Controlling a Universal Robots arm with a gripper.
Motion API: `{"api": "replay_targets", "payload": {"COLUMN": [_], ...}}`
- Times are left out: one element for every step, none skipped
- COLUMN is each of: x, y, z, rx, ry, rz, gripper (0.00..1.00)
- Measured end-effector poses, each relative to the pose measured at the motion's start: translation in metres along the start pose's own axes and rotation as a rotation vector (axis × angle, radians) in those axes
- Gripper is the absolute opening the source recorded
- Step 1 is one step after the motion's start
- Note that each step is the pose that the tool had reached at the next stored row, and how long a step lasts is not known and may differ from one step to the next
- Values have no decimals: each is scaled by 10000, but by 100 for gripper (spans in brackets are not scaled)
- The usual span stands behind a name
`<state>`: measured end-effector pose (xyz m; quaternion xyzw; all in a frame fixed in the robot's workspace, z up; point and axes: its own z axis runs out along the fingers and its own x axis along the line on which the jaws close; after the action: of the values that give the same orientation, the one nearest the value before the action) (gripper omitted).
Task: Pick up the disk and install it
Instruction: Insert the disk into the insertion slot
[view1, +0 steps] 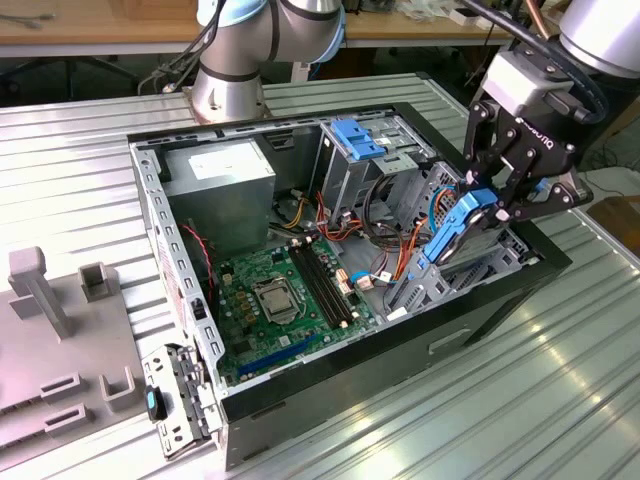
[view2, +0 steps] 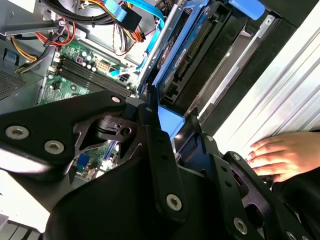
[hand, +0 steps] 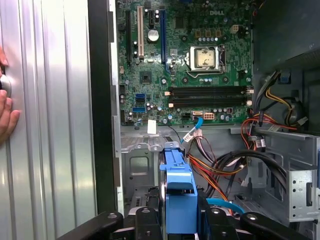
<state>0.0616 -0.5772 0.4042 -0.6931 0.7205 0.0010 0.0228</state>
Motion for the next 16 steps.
{"api": "replay_targets", "payload": {"x": [0, 1, 1, 1, 1, 1, 2, 2, 2, 2, 2, 2, 3, 3, 3, 3], "y": [0, 0, 1, 1, 1, 1, 1, 2, 2, 2, 2, 2, 2, 2, 3, 3], "z": [8, 16, 21, 26, 33, 38, 44, 49, 54, 61, 65, 70, 76, 80, 88, 93], "rx": [0, 0, 0, 0, 0, 0, 0, 0, 0, 0, 0, 0, 0, 0, 0, 0], "ry": [0, 0, 0, 0, 0, 0, 0, 0, 0, 0, 0, 0, 0, 0, 0, 0], "rz": [0, 0, 0, 1, 0, 0, 0, 0, 0, 0, 1, 0, 0, 0, 0, 0], "gripper": [37, 37, 37, 37, 37, 37, 37, 37, 37, 37, 37, 37, 37, 37, 37, 37]}}
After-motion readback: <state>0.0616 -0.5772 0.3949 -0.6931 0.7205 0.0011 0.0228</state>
